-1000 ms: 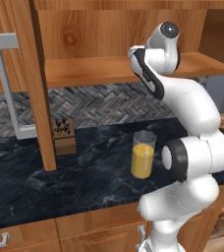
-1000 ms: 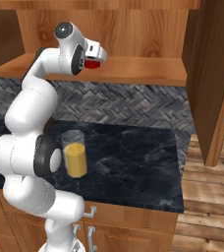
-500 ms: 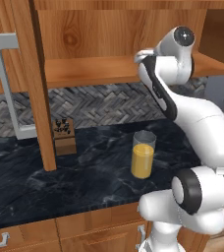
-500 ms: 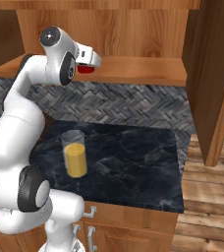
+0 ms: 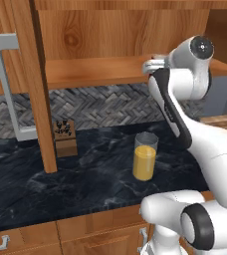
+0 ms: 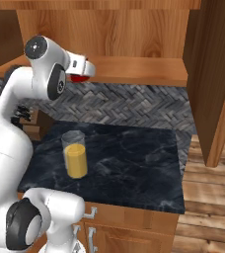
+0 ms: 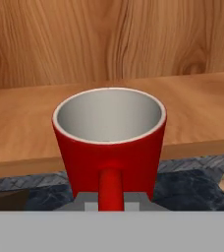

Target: There is a tray on the dining counter. Grab the cup, mug, and pitcher and place them on the tray. The pitcher may be placed next to the tray if it cannot fit the tray.

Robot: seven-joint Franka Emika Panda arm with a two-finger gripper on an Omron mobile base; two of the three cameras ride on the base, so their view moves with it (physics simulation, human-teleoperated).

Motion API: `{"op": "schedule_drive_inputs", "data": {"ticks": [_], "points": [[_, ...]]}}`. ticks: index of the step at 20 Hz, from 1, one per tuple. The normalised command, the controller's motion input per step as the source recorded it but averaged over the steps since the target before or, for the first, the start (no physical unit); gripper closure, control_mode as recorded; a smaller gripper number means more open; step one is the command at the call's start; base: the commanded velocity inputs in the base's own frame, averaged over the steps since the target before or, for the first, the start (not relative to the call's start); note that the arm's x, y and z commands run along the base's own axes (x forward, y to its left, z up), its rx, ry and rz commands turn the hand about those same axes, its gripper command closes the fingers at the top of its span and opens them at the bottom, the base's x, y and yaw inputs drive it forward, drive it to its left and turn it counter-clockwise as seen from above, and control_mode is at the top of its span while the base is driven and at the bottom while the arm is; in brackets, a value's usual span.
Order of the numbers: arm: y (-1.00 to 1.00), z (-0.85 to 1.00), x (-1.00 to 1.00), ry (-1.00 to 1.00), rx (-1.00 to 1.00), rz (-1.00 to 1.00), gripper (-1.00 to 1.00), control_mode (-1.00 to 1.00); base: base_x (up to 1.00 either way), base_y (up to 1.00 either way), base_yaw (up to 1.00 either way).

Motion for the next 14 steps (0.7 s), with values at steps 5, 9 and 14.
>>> {"op": "schedule_drive_inputs", "data": {"ticks": [5, 9, 14], "points": [[0.03, 0.0, -0.63, 0.02, 0.0, 0.01, 1.0, -1.0, 0.0, 0.0, 0.0], [0.14, 0.0, -0.39, 0.12, 0.0, 0.01, 1.0, -1.0, 0.0, 0.0, 0.0], [0.08, 0.0, -0.29, 0.17, 0.0, 0.02, 1.0, -1.0, 0.0, 0.0, 0.0]]}}
